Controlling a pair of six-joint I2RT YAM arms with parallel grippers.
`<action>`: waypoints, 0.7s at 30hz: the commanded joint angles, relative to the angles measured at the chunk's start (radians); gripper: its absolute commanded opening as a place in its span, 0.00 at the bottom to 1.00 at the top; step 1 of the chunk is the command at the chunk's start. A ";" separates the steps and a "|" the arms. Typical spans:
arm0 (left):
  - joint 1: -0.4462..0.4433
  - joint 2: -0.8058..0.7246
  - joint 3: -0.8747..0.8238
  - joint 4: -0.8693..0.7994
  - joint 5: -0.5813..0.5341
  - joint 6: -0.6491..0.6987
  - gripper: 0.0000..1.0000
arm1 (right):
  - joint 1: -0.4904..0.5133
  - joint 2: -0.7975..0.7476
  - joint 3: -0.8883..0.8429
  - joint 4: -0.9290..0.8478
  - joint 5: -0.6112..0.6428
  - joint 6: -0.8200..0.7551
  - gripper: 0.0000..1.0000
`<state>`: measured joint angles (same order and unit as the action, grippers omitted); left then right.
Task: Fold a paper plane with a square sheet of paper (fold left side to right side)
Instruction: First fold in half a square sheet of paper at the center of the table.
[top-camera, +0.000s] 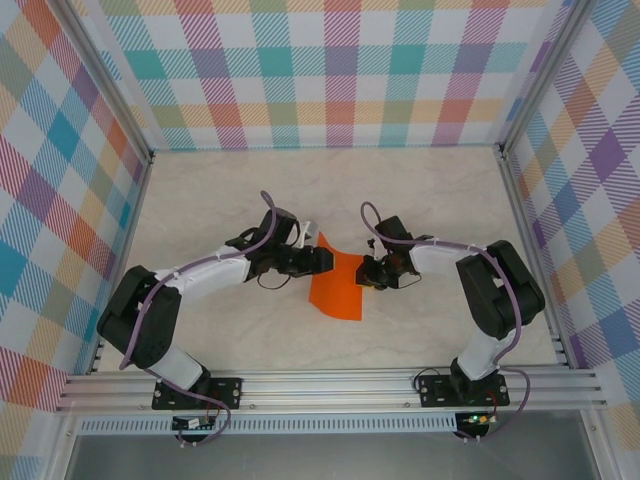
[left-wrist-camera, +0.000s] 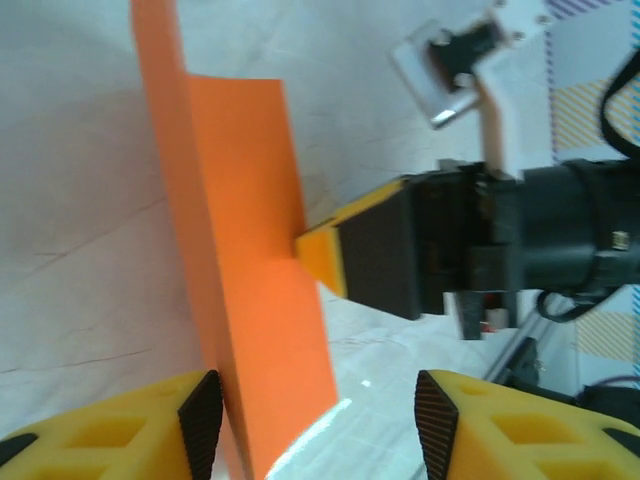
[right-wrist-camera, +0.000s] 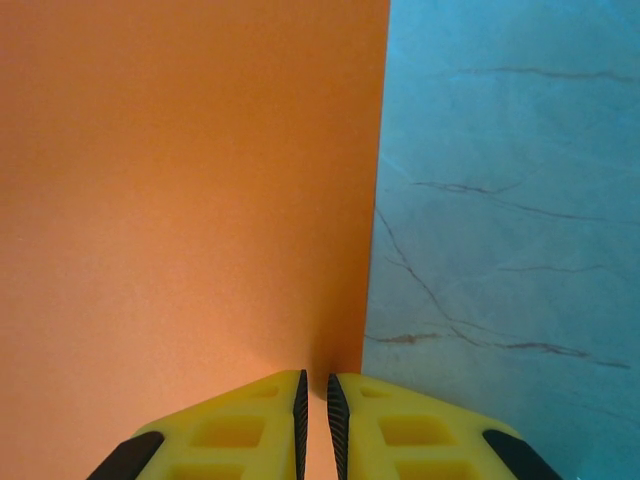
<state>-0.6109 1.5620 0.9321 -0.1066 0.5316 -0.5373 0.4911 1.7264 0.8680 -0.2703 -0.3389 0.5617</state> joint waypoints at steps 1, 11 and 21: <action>-0.028 0.002 0.036 0.057 0.051 -0.038 0.59 | 0.012 0.048 -0.020 -0.046 0.074 -0.007 0.18; -0.061 0.169 0.058 0.200 0.106 -0.107 0.64 | -0.007 -0.035 -0.079 0.075 0.006 0.032 0.18; -0.065 0.210 0.052 0.229 0.100 -0.125 0.64 | -0.117 -0.321 -0.151 0.083 -0.072 0.043 0.40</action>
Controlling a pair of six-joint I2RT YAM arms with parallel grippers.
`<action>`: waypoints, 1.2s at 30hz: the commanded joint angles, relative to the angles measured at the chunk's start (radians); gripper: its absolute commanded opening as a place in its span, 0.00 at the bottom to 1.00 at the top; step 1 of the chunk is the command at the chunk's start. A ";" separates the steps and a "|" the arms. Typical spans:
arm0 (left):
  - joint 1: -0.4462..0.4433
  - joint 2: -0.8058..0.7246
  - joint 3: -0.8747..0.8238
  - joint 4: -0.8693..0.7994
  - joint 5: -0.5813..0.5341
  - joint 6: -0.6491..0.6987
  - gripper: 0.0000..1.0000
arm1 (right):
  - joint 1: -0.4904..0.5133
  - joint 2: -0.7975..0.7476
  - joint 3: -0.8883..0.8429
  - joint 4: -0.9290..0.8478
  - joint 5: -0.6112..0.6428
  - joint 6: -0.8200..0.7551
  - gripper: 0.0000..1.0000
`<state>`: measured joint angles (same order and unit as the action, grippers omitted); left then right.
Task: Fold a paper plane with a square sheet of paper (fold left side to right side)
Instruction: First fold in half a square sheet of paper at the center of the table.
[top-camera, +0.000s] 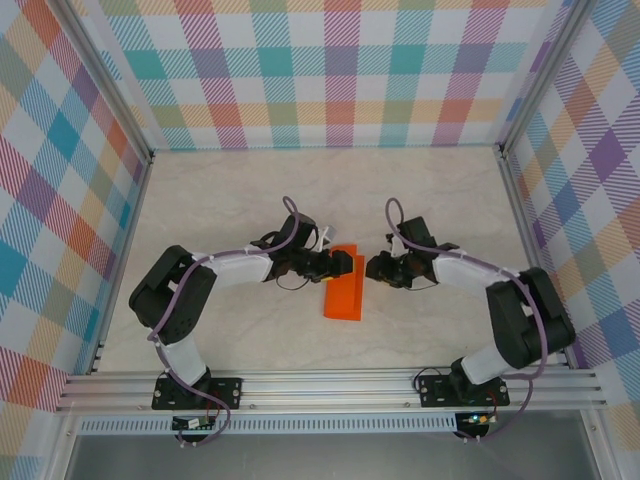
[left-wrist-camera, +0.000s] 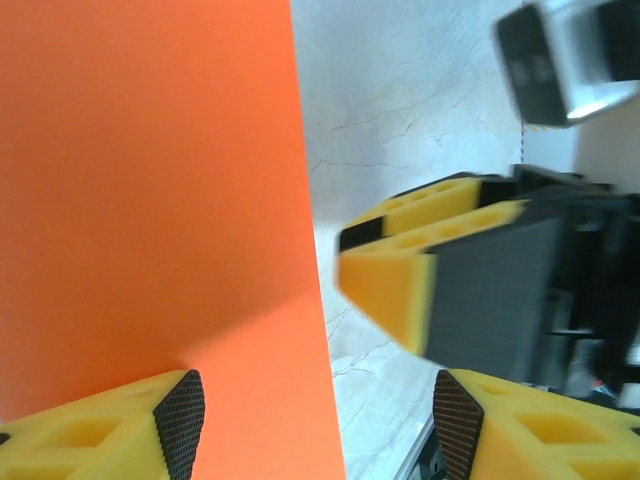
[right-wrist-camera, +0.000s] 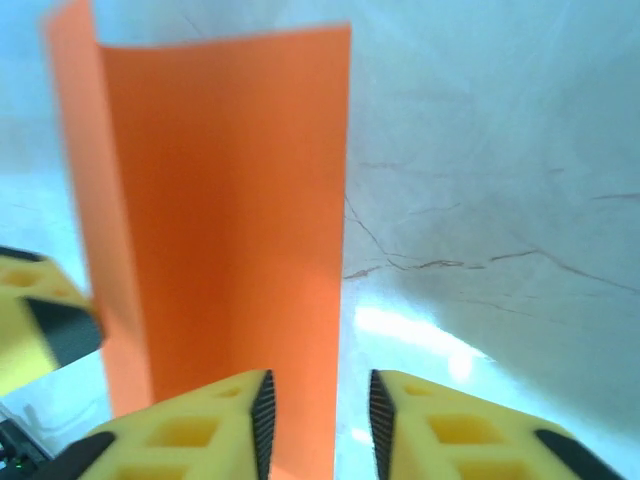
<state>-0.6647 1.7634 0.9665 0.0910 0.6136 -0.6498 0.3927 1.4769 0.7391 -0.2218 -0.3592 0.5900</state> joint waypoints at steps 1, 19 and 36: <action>-0.011 0.008 0.017 0.032 0.018 -0.013 0.64 | -0.020 -0.087 -0.034 0.072 -0.077 0.033 0.43; -0.013 -0.017 0.011 0.013 0.012 0.004 0.56 | -0.011 0.155 -0.043 0.364 -0.310 0.173 0.16; -0.019 -0.056 0.070 -0.297 -0.231 0.065 0.65 | -0.010 0.141 -0.018 0.187 -0.189 0.079 0.03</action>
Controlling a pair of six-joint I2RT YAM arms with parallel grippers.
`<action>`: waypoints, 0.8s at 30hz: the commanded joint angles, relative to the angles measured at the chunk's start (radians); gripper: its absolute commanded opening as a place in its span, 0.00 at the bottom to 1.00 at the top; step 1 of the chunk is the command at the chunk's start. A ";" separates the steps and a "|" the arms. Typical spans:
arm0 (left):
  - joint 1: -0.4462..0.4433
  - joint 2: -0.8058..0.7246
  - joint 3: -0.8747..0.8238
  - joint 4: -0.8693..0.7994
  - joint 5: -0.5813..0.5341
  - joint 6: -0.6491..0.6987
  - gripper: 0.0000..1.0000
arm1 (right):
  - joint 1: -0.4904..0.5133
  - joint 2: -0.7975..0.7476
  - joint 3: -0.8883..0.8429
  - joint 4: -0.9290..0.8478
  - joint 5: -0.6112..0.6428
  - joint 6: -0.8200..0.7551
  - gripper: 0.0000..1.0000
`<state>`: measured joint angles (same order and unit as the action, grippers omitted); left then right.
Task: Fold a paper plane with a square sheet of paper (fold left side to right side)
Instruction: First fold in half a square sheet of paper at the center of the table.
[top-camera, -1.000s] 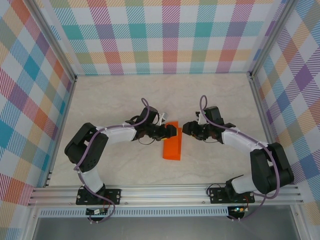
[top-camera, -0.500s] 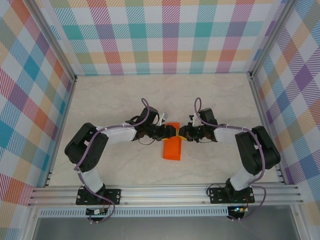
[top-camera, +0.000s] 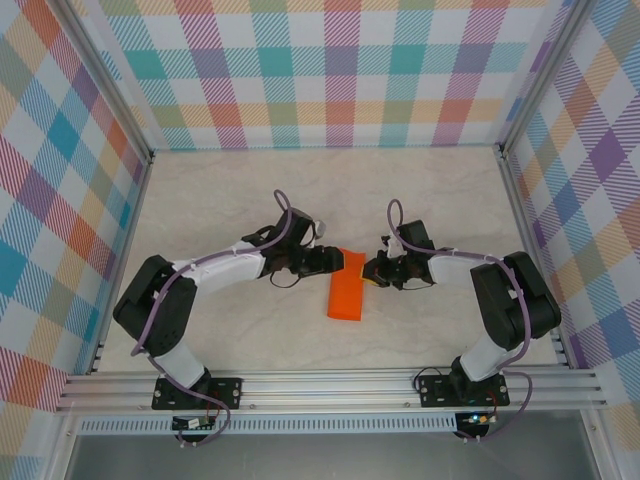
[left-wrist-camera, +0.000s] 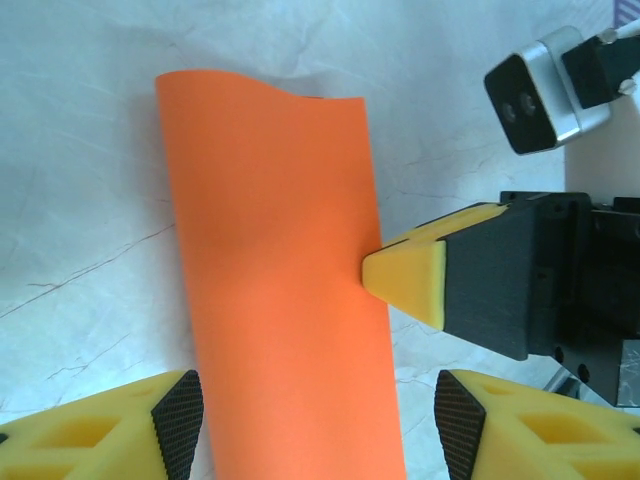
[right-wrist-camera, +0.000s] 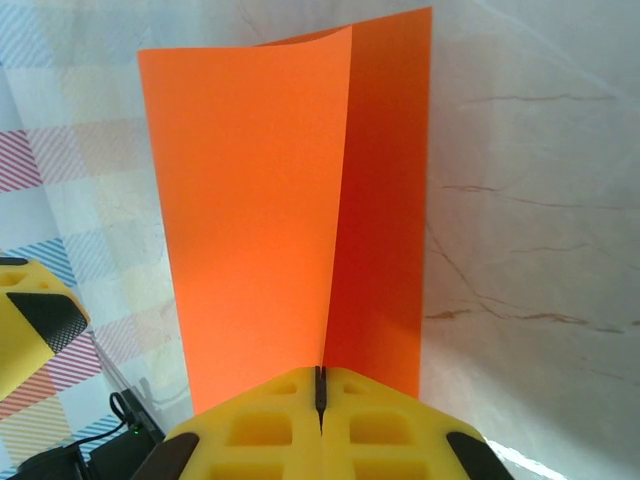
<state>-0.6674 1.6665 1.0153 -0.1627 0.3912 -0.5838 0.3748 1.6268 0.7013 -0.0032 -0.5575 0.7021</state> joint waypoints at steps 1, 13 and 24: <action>-0.018 0.058 0.025 -0.033 0.000 -0.008 0.65 | 0.007 -0.009 0.021 -0.031 0.011 -0.033 0.04; -0.042 0.184 0.074 -0.044 0.022 -0.006 0.54 | 0.008 -0.004 0.026 -0.030 0.009 -0.035 0.09; -0.053 0.225 0.104 -0.091 -0.003 0.015 0.51 | -0.002 -0.174 0.032 -0.257 0.246 -0.132 0.47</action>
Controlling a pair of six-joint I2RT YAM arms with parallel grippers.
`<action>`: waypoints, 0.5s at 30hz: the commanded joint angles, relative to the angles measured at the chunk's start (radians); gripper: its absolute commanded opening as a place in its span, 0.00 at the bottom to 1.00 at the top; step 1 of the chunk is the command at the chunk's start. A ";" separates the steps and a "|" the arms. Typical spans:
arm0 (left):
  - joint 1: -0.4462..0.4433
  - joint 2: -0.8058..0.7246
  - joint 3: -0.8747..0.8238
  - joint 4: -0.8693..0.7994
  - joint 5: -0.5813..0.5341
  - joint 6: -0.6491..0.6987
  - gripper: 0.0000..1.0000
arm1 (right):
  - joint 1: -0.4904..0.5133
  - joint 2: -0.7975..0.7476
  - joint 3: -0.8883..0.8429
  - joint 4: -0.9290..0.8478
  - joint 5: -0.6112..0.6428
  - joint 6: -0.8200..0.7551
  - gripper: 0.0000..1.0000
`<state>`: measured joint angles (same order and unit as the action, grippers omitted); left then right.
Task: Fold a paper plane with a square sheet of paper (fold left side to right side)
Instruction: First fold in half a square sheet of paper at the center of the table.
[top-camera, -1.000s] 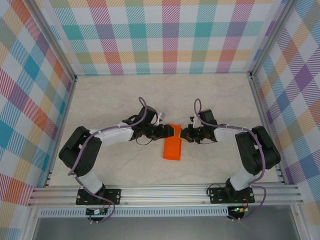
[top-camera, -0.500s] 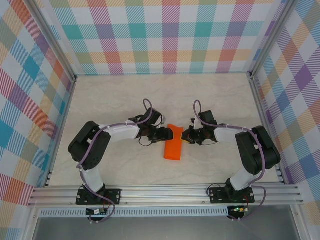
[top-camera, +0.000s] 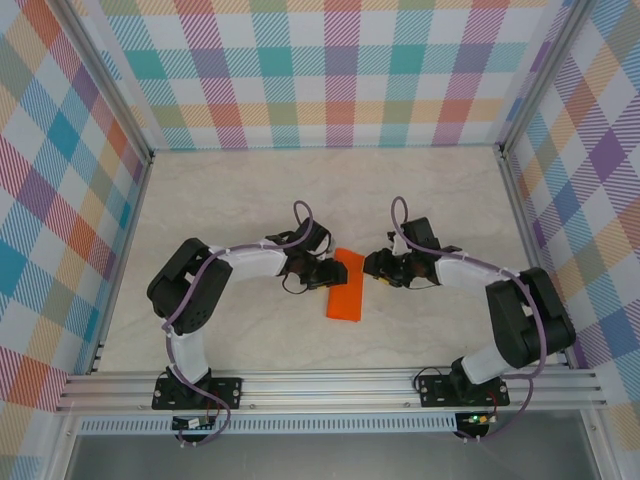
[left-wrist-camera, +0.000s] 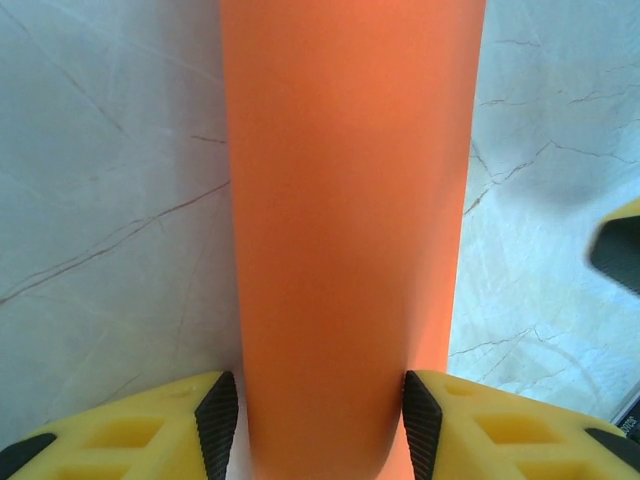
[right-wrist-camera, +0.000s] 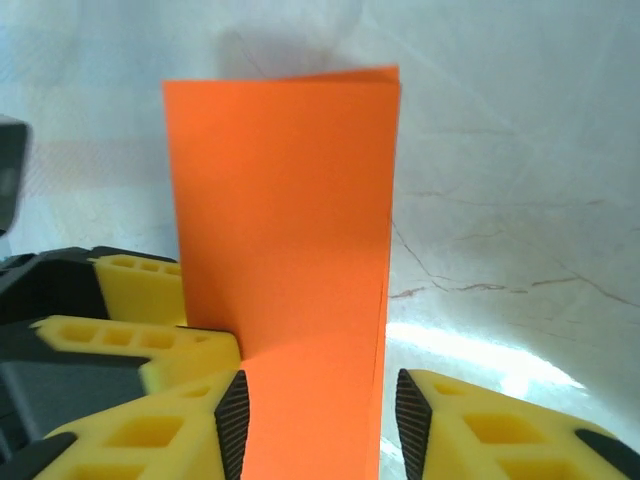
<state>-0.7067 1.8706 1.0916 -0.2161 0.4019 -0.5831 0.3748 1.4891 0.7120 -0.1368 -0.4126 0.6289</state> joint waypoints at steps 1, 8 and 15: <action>-0.015 0.024 0.032 -0.042 -0.016 0.017 0.51 | -0.001 -0.034 0.032 -0.165 0.136 -0.073 0.47; -0.028 0.046 0.069 -0.106 -0.048 0.007 0.53 | -0.002 -0.016 0.028 -0.234 0.222 -0.082 0.42; -0.042 0.067 0.099 -0.160 -0.102 0.000 0.54 | -0.001 -0.011 0.032 -0.232 0.216 -0.084 0.41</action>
<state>-0.7307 1.9049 1.1740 -0.3199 0.3492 -0.5835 0.3748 1.4689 0.7357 -0.3401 -0.2092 0.5625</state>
